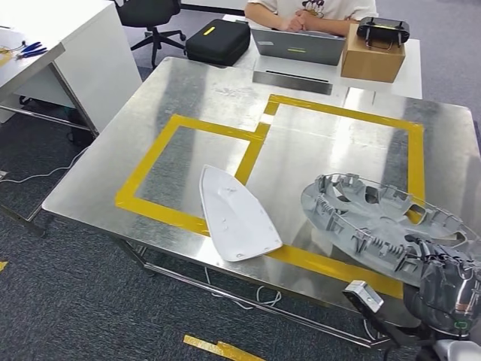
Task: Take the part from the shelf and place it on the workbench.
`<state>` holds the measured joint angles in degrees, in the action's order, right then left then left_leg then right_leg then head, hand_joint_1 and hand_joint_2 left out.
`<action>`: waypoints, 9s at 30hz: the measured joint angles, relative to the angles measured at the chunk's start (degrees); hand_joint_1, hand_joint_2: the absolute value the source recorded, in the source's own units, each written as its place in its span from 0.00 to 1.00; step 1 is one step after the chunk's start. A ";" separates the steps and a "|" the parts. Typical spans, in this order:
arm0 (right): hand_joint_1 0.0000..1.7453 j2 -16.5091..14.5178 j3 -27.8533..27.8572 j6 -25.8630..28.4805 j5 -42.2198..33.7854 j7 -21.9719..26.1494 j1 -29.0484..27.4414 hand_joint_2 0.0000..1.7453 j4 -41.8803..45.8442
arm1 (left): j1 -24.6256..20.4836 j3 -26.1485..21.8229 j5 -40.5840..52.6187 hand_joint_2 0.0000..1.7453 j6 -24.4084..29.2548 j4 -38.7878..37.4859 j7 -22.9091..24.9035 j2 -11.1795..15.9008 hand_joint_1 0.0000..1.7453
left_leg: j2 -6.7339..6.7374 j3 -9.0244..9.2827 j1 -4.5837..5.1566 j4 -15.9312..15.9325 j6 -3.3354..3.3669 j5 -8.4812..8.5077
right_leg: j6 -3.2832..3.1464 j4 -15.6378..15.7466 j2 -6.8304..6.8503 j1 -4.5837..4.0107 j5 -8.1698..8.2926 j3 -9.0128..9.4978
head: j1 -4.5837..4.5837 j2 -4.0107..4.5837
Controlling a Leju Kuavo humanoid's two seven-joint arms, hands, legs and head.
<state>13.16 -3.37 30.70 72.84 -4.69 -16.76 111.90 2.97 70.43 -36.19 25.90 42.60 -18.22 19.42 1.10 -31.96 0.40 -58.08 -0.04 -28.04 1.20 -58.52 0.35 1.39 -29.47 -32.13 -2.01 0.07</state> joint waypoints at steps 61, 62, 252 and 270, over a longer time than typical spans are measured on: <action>0.00 7.80 -8.20 -1.77 -6.65 1.80 2.13 0.00 -3.81 | -0.63 1.31 0.93 0.00 0.27 2.45 5.28 1.91 0.00 | 0.01 -0.13 0.05 -0.14 0.08 -0.05 | 0.04 0.01 0.00 0.04 -0.01 -0.05 | 0.00 0.00; 0.00 7.80 -8.16 -2.29 -7.04 1.82 2.16 0.00 -3.81 | -0.62 1.25 0.87 0.00 0.10 2.46 5.27 1.91 0.00 | 0.01 -0.14 0.06 -0.14 0.08 -0.06 | 0.04 0.01 0.00 0.04 -0.01 -0.05 | 0.00 0.00; 0.00 1.75 3.28 -7.84 -10.56 -2.93 1.59 0.00 0.95 | 3.11 -3.84 0.76 0.00 4.18 9.01 9.65 3.72 0.00 | -1.26 5.84 -0.49 1.95 0.19 -3.02 | 0.29 1.99 -0.38 -0.44 3.15 -0.81 | 0.79 0.00; 0.00 1.74 3.91 -9.63 -9.96 -5.97 -0.35 0.00 1.05 | 3.43 -3.82 0.23 0.00 4.81 9.84 10.10 3.76 0.00 | -0.19 -3.98 0.80 1.49 1.56 6.01 | -0.12 5.95 -0.04 -1.22 -2.72 8.74 | 0.63 0.00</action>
<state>14.90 0.54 21.06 62.89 -10.67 -17.11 112.95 6.40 66.61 -35.95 30.71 52.43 -8.12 23.18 0.91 -35.94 1.20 -56.59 1.53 -22.04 1.08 -52.58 0.31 0.16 -32.20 -23.39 -1.38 0.07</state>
